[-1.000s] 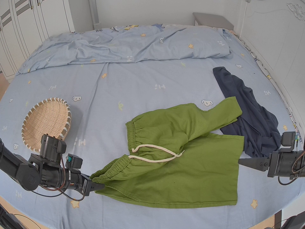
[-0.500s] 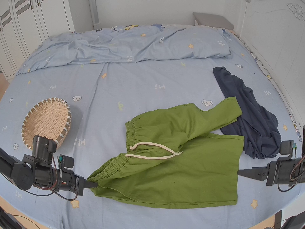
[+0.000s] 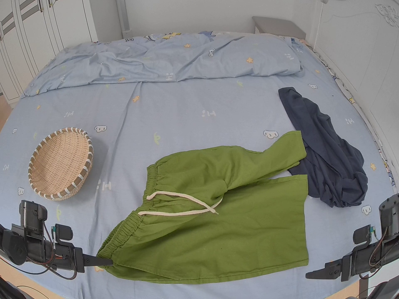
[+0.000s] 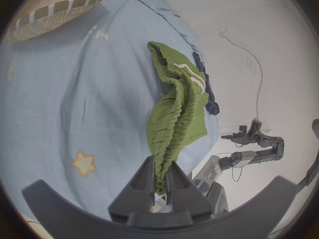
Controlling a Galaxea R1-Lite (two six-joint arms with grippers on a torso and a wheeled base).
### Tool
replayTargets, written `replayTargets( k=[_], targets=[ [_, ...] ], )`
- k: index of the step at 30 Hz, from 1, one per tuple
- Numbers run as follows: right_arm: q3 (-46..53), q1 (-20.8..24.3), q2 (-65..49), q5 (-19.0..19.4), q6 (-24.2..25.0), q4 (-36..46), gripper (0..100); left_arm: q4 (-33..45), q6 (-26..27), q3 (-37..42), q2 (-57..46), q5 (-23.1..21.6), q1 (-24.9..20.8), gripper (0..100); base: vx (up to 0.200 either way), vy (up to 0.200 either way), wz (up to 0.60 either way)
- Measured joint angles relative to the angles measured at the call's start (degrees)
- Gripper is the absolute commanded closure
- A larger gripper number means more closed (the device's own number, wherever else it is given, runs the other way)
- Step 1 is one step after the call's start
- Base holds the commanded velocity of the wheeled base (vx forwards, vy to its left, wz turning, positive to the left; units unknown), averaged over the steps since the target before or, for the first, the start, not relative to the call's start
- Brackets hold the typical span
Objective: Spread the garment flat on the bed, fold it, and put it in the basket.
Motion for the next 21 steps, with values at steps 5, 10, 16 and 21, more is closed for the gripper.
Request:
replayTargets(
  k=[5,10,16,21],
  targets=[
    [1.33,-2.13,5.94,3.58,-3.97,-2.77,0,-0.13,-0.11,1.77,-0.39,-1.26,1.50,100,0.000,0.000,0.00],
    [1.77,-5.83,14.56,9.34,-9.91,-7.78,0,-0.21,-0.05,2.80,-0.46,-1.78,2.95,100,0.000,0.000,0.00],
    [0.89,-9.30,24.04,12.53,-13.65,-13.58,0,-0.35,1.87,3.11,0.37,-3.84,8.02,100,0.000,0.000,0.00],
    [0.11,-10.18,28.26,13.14,-14.13,-15.54,0,-0.32,5.30,3.34,1.49,-4.55,10.24,100,0.000,0.000,0.00]
  ],
)
